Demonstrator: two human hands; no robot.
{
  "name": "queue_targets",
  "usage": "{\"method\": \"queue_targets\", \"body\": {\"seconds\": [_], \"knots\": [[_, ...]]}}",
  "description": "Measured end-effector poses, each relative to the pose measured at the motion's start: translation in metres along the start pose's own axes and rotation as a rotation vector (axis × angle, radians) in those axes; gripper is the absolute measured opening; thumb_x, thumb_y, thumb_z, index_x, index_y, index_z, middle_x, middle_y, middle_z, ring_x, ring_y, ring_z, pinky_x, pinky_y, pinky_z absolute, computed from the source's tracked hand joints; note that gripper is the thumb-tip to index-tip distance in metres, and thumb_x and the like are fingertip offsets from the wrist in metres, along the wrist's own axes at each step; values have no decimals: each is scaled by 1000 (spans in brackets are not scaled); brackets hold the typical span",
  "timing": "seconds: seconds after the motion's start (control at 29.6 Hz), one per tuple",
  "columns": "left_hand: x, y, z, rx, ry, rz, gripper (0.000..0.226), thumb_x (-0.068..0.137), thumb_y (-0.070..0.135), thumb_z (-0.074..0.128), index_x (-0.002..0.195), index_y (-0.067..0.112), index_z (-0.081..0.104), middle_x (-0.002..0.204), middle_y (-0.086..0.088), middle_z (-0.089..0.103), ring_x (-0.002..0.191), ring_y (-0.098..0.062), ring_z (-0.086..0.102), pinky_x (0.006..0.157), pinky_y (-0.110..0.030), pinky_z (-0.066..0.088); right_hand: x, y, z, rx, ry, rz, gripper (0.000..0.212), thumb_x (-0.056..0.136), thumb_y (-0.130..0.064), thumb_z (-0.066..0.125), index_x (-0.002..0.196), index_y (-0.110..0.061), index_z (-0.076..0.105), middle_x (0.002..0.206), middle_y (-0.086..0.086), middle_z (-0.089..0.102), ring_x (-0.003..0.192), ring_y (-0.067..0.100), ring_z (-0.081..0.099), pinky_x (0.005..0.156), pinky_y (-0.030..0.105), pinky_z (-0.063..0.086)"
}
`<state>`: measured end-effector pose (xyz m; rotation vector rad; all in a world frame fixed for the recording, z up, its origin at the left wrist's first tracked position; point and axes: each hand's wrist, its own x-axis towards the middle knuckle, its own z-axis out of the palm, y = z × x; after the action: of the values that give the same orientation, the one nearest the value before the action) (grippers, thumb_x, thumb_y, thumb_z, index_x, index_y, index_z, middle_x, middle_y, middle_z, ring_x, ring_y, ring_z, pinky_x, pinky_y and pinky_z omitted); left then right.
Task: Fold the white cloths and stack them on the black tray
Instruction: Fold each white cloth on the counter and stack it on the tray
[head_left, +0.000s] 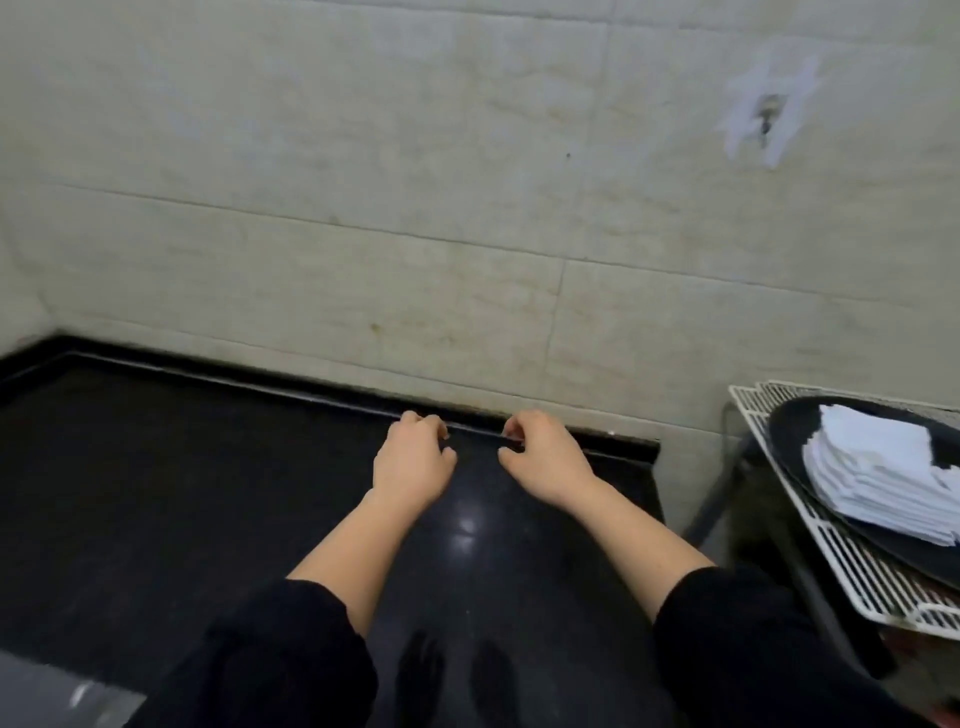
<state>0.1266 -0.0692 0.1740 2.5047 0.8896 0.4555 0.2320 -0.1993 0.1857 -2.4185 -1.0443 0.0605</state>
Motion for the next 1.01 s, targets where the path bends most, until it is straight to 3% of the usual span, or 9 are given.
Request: {"method": "queue_targets", "body": {"seconds": [0.1, 0.44, 0.61, 0.64, 1.01], "knots": [[-26, -96, -36, 54, 11, -110, 29, 90, 25, 56, 117, 16, 61, 124, -5, 50, 115, -24, 50, 85, -37, 47, -1, -74, 68, -24, -107, -95, 30, 89, -26, 59, 115, -11, 57, 117, 7, 55, 112, 24, 51, 90, 32, 43], [-82, -304, -140, 119, 119, -442, 32, 90, 27, 56, 120, 18, 59, 123, -5, 50, 116, -24, 48, 88, -36, 47, 17, -267, 208, -50, -382, -376, 34, 89, -28, 59, 119, -12, 54, 121, 6, 53, 114, 25, 51, 93, 35, 45], [-93, -367, -170, 155, 150, -568, 32, 91, 28, 56, 121, 18, 58, 126, -4, 49, 117, -24, 48, 90, -36, 47, 27, -337, 249, -43, -452, -466, 36, 89, -29, 60, 121, -13, 53, 122, 5, 53, 114, 24, 51, 94, 38, 46], [-96, -406, -190, 158, 169, -642, 33, 91, 29, 55, 122, 19, 57, 126, -4, 48, 117, -23, 48, 89, -36, 47, 38, -377, 281, -40, -486, -518, 37, 89, -29, 60, 122, -13, 53, 123, 5, 53, 114, 24, 51, 94, 37, 46], [-59, -574, -264, 163, 197, -821, 35, 91, 30, 55, 124, 18, 56, 128, -4, 47, 118, -23, 46, 91, -37, 48, 111, -537, 401, -55, -659, -641, 42, 92, -30, 60, 129, -14, 48, 127, 5, 51, 117, 24, 51, 96, 38, 47]]}}
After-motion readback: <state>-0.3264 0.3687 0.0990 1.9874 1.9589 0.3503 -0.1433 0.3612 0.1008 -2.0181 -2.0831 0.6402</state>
